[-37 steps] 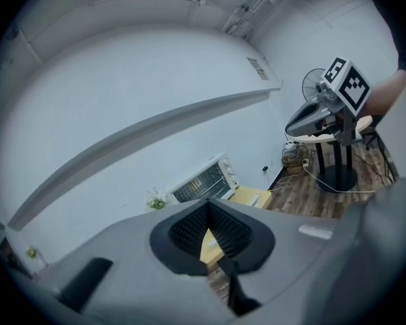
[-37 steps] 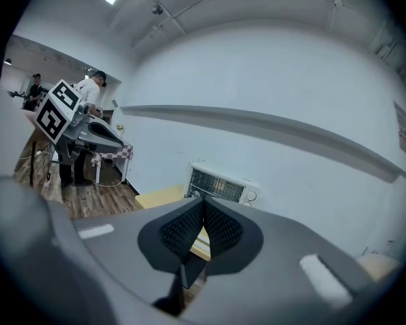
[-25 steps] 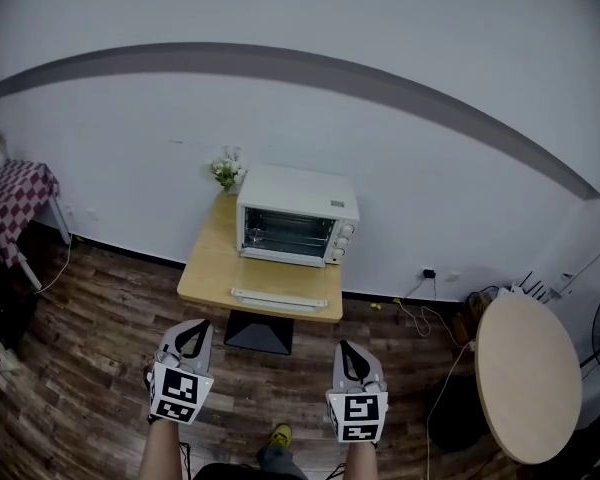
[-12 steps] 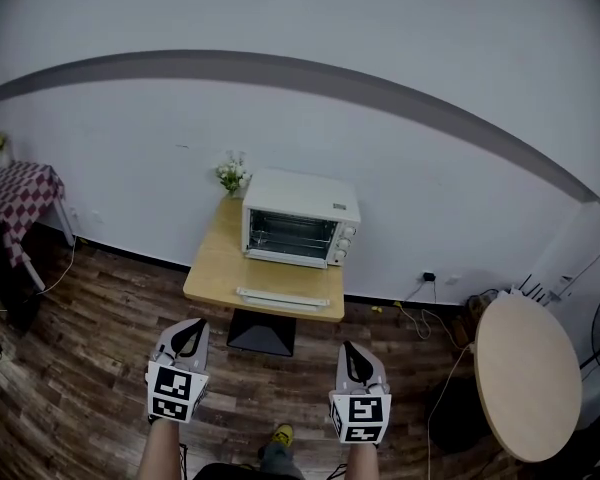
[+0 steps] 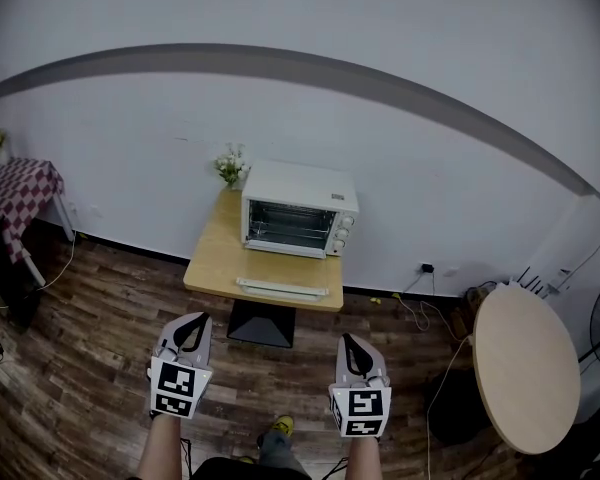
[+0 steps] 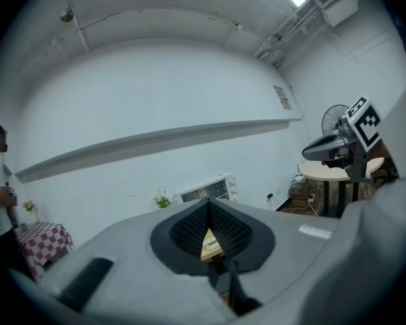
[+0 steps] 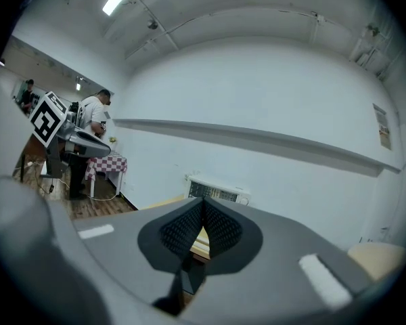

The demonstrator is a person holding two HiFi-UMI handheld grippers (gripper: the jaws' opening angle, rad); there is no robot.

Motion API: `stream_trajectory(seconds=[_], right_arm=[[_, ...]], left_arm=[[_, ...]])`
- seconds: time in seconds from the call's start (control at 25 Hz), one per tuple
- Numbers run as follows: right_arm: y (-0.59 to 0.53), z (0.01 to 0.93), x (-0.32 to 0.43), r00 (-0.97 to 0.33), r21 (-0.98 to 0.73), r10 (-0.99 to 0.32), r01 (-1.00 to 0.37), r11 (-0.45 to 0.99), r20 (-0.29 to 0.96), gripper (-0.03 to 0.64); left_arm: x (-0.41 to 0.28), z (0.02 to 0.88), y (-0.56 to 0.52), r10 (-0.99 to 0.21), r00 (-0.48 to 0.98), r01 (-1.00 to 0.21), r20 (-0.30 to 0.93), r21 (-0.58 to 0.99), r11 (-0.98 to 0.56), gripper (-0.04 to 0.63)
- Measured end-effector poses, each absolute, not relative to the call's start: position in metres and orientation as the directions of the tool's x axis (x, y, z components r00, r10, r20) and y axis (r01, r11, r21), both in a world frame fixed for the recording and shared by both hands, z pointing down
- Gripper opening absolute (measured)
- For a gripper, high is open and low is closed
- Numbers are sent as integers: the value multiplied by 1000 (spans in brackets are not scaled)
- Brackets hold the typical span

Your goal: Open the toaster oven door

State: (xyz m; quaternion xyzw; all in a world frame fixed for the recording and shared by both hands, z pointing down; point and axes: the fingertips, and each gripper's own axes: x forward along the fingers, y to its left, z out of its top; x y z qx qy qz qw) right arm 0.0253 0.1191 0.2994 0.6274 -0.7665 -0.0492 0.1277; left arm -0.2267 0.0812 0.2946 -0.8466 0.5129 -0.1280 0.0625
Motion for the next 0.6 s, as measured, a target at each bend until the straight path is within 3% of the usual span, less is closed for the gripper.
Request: stream_trajectory(seconds=[0.6], right_arm=[[129, 301, 38, -176, 192, -975, -961, 200, 135, -5]], left_arm=[[-228, 291, 90, -893, 429, -865, 135, -224, -449, -3]])
